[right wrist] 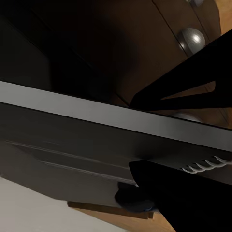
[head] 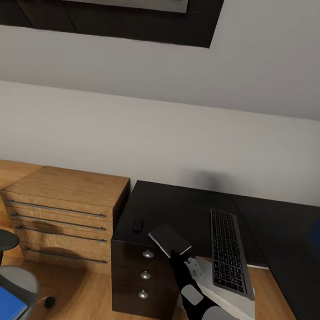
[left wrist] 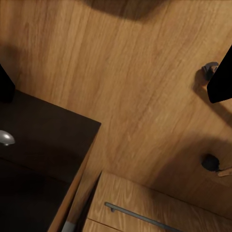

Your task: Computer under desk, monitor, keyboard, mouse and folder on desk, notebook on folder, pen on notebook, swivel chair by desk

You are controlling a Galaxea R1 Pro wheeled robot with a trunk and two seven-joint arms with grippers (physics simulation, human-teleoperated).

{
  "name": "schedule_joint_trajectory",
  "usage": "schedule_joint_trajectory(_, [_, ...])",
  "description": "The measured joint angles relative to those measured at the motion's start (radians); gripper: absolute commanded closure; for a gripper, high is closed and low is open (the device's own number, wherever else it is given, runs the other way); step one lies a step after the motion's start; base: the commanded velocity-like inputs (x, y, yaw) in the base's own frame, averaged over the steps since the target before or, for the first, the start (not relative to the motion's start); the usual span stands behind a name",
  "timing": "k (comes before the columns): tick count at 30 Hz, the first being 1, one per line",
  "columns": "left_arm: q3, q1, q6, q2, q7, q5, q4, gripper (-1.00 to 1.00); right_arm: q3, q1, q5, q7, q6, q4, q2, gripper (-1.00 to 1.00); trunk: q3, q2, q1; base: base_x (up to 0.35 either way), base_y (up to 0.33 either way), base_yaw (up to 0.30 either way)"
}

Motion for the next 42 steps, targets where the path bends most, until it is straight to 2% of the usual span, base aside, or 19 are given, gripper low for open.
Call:
schedule_joint_trajectory(6, [0.000, 0.000, 0.000, 0.000, 0.000, 0.000, 0.000, -1.00, -0.015, 0.000, -0.006, 0.027, 0.002, -0.001, 0.000, 1.00, -0.019, -0.042, 0.023, 0.000, 0.000, 0.000])
schedule_joint_trajectory(42, [0.002, 0.000, 0.000, 0.000, 0.000, 0.000, 0.000, -1.00, -0.014, 0.000, -0.006, 0.028, 0.003, -0.001, 0.000, 1.00, -0.019, -0.042, 0.023, 0.000, 0.000, 0.000])
